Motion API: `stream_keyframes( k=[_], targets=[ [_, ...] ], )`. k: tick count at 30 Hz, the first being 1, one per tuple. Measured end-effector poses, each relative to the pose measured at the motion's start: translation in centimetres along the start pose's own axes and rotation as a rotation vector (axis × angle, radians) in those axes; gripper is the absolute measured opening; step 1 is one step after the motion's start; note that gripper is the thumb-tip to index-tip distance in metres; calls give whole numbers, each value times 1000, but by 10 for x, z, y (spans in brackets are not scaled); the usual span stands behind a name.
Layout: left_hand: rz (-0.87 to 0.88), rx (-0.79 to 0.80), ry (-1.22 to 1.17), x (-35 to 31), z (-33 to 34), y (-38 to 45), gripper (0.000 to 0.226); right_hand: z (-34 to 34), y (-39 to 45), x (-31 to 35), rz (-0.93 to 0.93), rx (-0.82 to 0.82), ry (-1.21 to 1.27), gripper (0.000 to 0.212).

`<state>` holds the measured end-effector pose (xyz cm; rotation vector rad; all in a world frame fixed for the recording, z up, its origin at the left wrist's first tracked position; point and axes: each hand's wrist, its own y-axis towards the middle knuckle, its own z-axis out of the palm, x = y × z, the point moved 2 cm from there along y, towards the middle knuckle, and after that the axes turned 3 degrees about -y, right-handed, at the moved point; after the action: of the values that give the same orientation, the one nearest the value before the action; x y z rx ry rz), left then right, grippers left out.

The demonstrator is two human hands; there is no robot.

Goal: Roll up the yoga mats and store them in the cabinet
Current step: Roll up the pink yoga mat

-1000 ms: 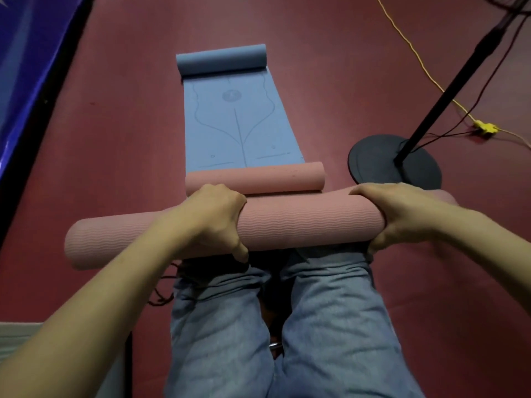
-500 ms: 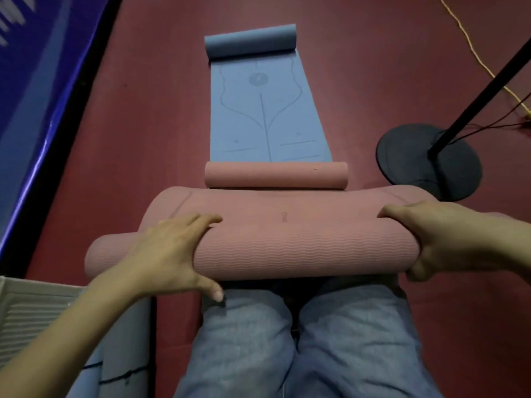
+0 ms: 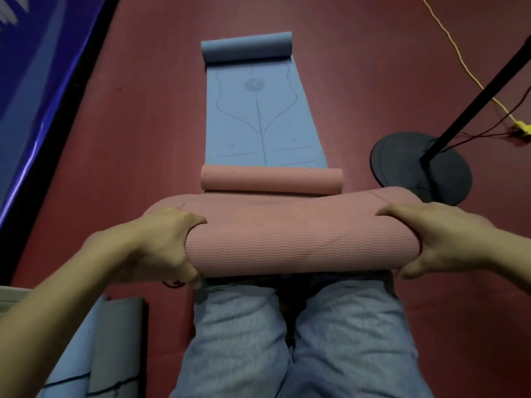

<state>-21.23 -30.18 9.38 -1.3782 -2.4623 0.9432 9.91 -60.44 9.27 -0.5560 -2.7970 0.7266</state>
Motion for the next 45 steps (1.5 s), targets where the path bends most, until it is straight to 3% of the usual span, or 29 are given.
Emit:
stream_keyframes(
  k=[5, 10, 15, 19, 24, 29, 32, 35, 38, 45],
  targets=[
    [-10, 13, -15, -5, -3, 7, 76, 20, -10, -2, -1, -129, -73, 101],
    [-22, -74, -41, -13, 9, -8, 102, 2, 7, -2, 10, -33, -142, 102],
    [5, -348, 123, -9, 35, -20, 136, -10, 28, -3, 42, 104, -78, 110],
    [1, -359, 159, -8, 48, -20, 137, -9, 32, -4, 67, 113, -61, 114],
    [0, -319, 213, -10, 33, -16, 111, 0, 16, 0, 58, -25, -63, 107],
    [-5, -213, 244, -19, 8, -1, 104, 29, -2, 7, 12, -424, -121, 104],
    [-10, -199, 239, -18, 3, 3, 107, 37, -5, 10, 36, -486, -116, 104],
    [-44, -208, 216, -20, 7, 1, 110, 30, -1, 10, 62, -441, -120, 101],
    [-93, -246, 143, -22, 17, -6, 116, 13, 8, 12, 96, -284, -133, 104],
    [-52, -496, 68, -15, 45, -11, 131, -19, 37, 7, 84, -30, -114, 110]
  ],
)
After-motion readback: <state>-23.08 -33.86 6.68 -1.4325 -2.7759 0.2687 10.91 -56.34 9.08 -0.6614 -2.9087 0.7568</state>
